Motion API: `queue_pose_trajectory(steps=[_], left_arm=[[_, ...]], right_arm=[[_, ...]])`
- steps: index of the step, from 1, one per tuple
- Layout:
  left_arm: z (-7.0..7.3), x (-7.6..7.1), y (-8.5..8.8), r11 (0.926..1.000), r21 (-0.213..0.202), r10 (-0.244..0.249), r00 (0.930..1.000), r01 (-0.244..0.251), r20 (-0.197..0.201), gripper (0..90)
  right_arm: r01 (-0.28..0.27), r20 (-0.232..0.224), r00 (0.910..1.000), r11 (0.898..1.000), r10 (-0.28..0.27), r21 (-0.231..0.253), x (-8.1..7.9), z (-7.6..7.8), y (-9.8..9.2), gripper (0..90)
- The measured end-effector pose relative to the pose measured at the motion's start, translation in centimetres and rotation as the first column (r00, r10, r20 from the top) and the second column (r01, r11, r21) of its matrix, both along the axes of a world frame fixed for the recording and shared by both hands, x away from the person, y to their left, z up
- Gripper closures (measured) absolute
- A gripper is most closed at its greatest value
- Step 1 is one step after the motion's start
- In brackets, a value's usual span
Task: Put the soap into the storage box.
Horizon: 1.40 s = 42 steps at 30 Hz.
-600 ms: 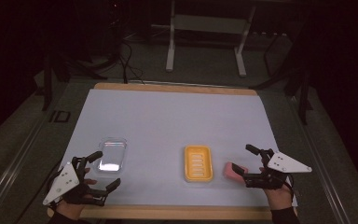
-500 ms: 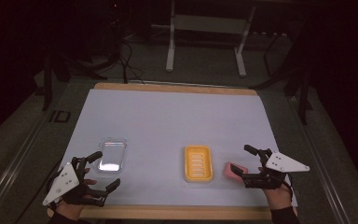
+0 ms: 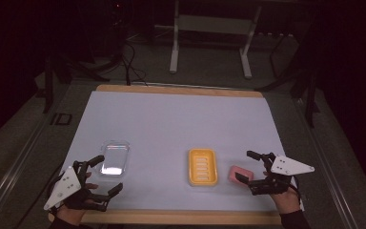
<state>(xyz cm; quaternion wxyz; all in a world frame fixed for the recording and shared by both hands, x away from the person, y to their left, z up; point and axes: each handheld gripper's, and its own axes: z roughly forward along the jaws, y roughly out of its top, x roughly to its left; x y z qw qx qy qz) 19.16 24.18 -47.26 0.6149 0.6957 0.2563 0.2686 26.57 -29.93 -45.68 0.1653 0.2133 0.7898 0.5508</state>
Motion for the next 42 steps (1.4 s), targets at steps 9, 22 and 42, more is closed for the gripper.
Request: queue_pose_trajectory(steps=[9,22,42], left_arm=[[-0.1,0.0,-0.1,0.9999,0.016,0.005,1.0,-0.005,0.002,0.2],[-0.2,0.1,-0.2,0.9995,0.032,0.007,1.0,-0.007,-0.002,0.2],[-0.2,0.1,-0.3,0.9993,0.037,0.004,1.0,-0.003,-0.007,0.2]], right_arm=[[-0.121,-0.146,0.9848,0.975,0.094,-0.185,1.0,-1.5,-0.8,14.2],[-0.139,-0.224,0.973,0.914,0.054,-0.382,1.8,-1.0,-1.5,12.8],[-0.198,-0.296,0.9545,0.823,0.039,-0.532,2.7,-0.1,-1.1,11.9]])
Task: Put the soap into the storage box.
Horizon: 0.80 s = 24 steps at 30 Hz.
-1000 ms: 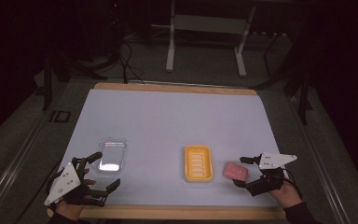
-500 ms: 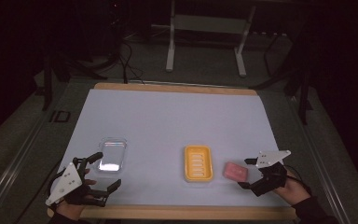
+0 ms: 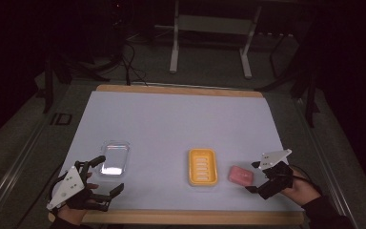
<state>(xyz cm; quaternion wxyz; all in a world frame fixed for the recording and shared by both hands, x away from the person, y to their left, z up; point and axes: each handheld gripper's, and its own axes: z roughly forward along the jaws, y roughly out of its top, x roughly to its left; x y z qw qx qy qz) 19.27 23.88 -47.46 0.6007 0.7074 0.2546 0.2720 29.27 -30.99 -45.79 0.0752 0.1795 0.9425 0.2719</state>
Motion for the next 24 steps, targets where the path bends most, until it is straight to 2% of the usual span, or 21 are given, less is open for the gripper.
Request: queue_pose_trajectory(steps=[2,4,5,6,10,11,15,16,18,19,21,23,24], left_arm=[[0.0,0.0,0.0,1.0,0.0,0.0,1.0,0.0,-0.001,0.2],[0.0,0.0,0.0,1.0,0.001,0.0,1.0,0.0,0.0,0.2],[0.0,0.0,0.0,1.0,0.001,0.0,1.0,0.0,0.0,0.2],[0.0,0.0,0.0,1.0,0.001,0.0,1.0,0.0,-0.001,0.2],[0.0,0.0,0.0,1.0,0.001,0.001,1.0,-0.001,-0.002,0.2],[0.0,0.0,0.0,1.0,0.002,0.0,1.0,0.0,-0.003,0.2],[0.0,0.0,0.0,1.0,0.002,0.001,1.0,-0.001,-0.003,0.2],[0.0,0.0,0.0,1.0,0.004,0.001,1.0,-0.001,-0.003,0.2],[0.0,0.0,0.0,1.0,0.005,0.001,1.0,-0.001,-0.004,0.2],[0.0,0.0,0.0,1.0,0.005,0.001,1.0,-0.001,-0.004,0.2],[0.0,0.0,0.0,1.0,0.007,0.0,1.0,0.0,-0.004,0.2],[0.0,0.0,0.0,1.0,0.006,0.0,1.0,0.0,-0.004,0.2],[0.0,0.0,0.0,1.0,0.007,0.0,1.0,0.0,-0.004,0.2]], right_arm=[[0.003,-0.014,0.9999,0.999,-0.004,-0.04,0.1,0.1,0.1,11.3],[0.012,-0.056,0.9983,0.998,-0.016,-0.067,0.3,0.2,0.3,11.3],[0.012,-0.056,0.9983,0.998,-0.016,-0.067,0.3,0.2,0.3,11.3],[0.019,-0.081,0.9963,0.996,-0.027,-0.092,0.4,0.3,0.4,11.3],[0.023,-0.097,0.9947,0.992,-0.035,-0.127,0.7,0.4,0.5,11.3],[0.017,-0.104,0.9941,0.988,-0.033,-0.152,0.7,0.5,0.5,11.3],[0.014,-0.13,0.9907,0.98,-0.04,-0.197,1.0,0.7,0.7,11.3],[0.014,-0.13,0.9907,0.98,-0.04,-0.197,1.0,0.7,0.7,11.3],[0.001,-0.178,0.9831,0.972,-0.044,-0.237,1.1,0.6,0.8,11.3],[0.001,-0.178,0.9831,0.972,-0.044,-0.237,1.1,0.6,0.8,11.3],[-0.008,-0.193,0.9802,0.962,-0.046,-0.272,1.2,0.6,0.9,11.3],[-0.012,-0.202,0.9784,0.962,-0.045,-0.274,1.3,0.6,0.9,11.3],[-0.025,-0.221,0.9743,0.955,-0.043,-0.296,1.3,0.6,1.0,11.4]])
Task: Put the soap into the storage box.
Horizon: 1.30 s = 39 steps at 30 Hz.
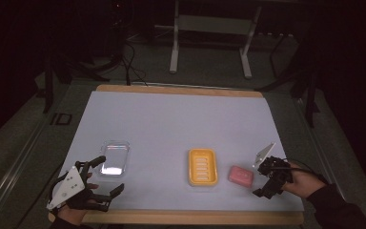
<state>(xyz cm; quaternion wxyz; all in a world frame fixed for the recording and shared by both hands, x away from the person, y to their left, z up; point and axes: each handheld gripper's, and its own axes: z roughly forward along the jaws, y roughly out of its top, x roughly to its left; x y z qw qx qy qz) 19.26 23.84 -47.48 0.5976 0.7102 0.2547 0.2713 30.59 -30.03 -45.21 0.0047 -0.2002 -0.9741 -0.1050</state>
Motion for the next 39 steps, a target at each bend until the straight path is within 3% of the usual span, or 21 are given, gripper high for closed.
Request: queue_pose_trajectory(steps=[2,7,9,14,17,19,23,29,39], left_arm=[[0.0,0.0,0.0,1.0,-0.002,-0.001,1.0,0.001,-0.001,0.2],[0.0,0.0,-0.1,1.0,0.0,-0.001,1.0,0.001,-0.001,0.2],[0.0,0.0,-0.1,1.0,0.0,-0.002,1.0,0.002,-0.003,0.2],[0.0,0.0,-0.1,1.0,-0.002,-0.003,1.0,0.003,-0.005,0.2],[0.0,0.0,0.0,1.0,-0.002,-0.004,1.0,0.004,-0.005,0.2],[0.0,0.0,0.0,1.0,0.001,-0.004,1.0,0.004,-0.006,0.2],[0.0,0.0,0.0,1.0,-0.002,-0.005,1.0,0.005,-0.006,0.2],[0.0,0.0,-0.1,1.0,-0.002,-0.007,0.9999,0.007,-0.01,0.2],[0.0,0.1,-0.1,1.0,0.0,-0.009,0.9999,0.009,-0.014,0.2]], right_arm=[[-0.008,-0.013,0.9999,1.0,0.007,-0.011,0.1,-0.1,0.0,11.5],[-0.023,-0.065,0.9977,0.994,0.016,-0.107,0.2,-0.3,0.3,12.3],[-0.021,-0.107,0.9942,0.991,0.007,-0.13,0.5,-0.2,0.3,12.1],[-0.039,-0.174,0.9847,0.974,0.0,-0.222,0.9,-0.6,0.5,11.1],[-0.07,-0.207,0.9783,0.962,0.015,-0.263,0.9,-0.9,0.6,11.2],[-0.074,-0.225,0.9744,0.96,0.011,-0.272,1.0,-1.0,0.6,11.1],[-0.079,-0.2,0.9795,0.957,0.023,-0.278,1.2,-1.1,0.5,11.2],[-0.07,-0.152,0.9877,0.973,0.036,-0.221,1.4,-0.9,0.0,11.3],[-0.05,-0.096,0.9948,0.986,0.035,-0.161,2.0,-1.3,0.0,11.3]])
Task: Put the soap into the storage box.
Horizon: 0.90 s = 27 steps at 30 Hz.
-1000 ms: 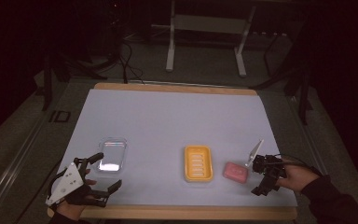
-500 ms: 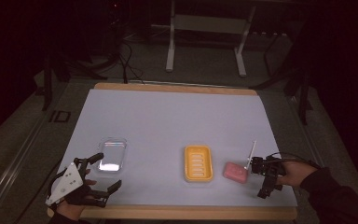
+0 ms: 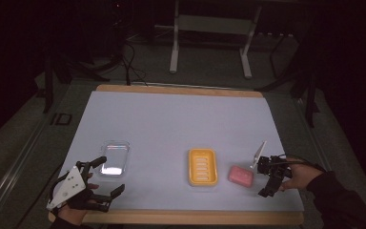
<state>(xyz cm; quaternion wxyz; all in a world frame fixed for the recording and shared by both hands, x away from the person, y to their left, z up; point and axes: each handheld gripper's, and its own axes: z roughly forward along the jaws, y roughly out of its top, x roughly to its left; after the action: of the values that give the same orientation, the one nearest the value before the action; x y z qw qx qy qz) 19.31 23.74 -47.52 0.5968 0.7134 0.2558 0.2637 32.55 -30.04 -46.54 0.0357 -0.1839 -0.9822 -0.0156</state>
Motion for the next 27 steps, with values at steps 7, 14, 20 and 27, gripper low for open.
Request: queue_pose_trajectory(steps=[7,14,20,27], left_arm=[[0.0,0.0,0.0,1.0,-0.001,0.0,1.0,0.0,0.001,0.2],[0.0,0.0,0.0,1.0,-0.001,-0.001,1.0,0.001,0.001,0.2],[0.0,0.0,0.0,1.0,0.001,-0.002,1.0,0.002,0.001,0.2],[0.0,0.0,0.0,1.0,0.002,-0.004,1.0,0.004,0.0,0.2]], right_arm=[[0.014,0.021,0.9997,0.999,-0.015,0.042,0.7,-0.4,0.3,13.1],[-0.008,0.033,0.9994,0.999,0.006,0.043,1.3,-1.1,1.2,13.9],[-0.023,0.052,0.9985,0.997,0.02,0.069,1.6,-1.2,1.8,14.8],[-0.056,0.065,0.9966,0.994,0.05,0.096,1.9,-1.3,2.8,16.3]])
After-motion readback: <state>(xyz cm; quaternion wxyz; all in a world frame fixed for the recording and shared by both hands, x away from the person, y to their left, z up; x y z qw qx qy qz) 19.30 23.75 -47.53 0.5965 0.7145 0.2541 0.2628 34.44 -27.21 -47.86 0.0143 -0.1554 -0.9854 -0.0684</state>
